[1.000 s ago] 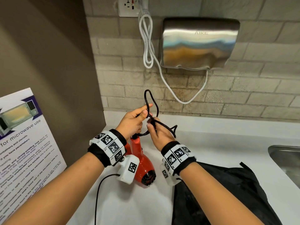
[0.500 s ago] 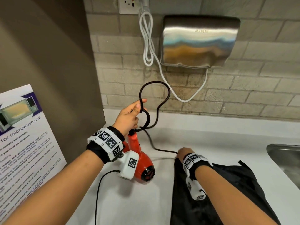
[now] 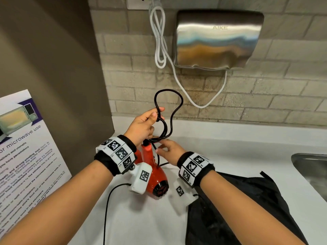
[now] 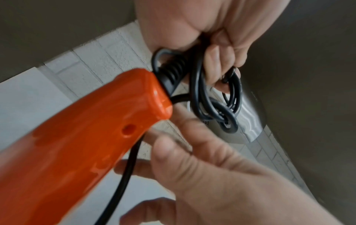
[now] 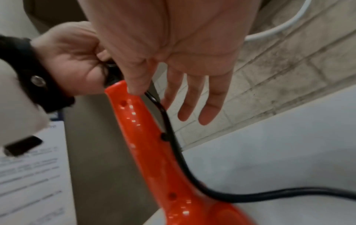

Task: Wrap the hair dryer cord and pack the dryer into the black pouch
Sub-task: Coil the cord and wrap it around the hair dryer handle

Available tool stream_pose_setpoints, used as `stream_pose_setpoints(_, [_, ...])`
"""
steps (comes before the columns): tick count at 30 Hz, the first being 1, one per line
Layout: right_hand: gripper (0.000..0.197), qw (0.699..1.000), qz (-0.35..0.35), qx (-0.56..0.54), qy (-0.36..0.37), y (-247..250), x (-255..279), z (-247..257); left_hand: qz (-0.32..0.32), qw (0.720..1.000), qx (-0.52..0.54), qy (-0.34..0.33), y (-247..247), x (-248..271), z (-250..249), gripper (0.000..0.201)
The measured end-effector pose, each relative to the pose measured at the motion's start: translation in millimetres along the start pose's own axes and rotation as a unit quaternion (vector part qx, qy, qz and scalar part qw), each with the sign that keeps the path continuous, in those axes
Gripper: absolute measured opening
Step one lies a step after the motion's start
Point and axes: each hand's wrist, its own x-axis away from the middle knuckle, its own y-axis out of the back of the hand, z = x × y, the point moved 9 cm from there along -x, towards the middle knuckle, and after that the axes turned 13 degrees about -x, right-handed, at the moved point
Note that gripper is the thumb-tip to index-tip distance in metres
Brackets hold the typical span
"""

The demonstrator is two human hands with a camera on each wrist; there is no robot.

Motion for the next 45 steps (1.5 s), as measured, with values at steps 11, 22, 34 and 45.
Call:
stream_pose_setpoints(11, [0.02, 0.986, -0.097, -0.135, 0.031, 18.9, -20.7, 1.7, 0.021, 1.0, -0.006, 0.0, 1.0, 4.1, -2.8, 0.03])
stream_pose_setpoints(22, [0.019, 0.97, -0.13, 0.151, -0.139, 79.5, -4.8, -109.6, -0.032, 0.999, 0.031, 0.026, 31.8, 6.5, 10.6, 0.024])
stream_pose_setpoints(34, [0.028, 0.916, -0.171, -0.266, 0.249, 50.8, 28.7, 64.0, -0.008, 1.0, 0.026, 0.008, 14.9, 5.4, 8.7, 0.022])
stream_pose_setpoints(45, [0.04, 0.933, -0.235, -0.13, 0.24, 44.3, 25.5, 56.7, 0.021, 0.998, 0.052, 0.019, 4.8, 7.7, 7.4, 0.021])
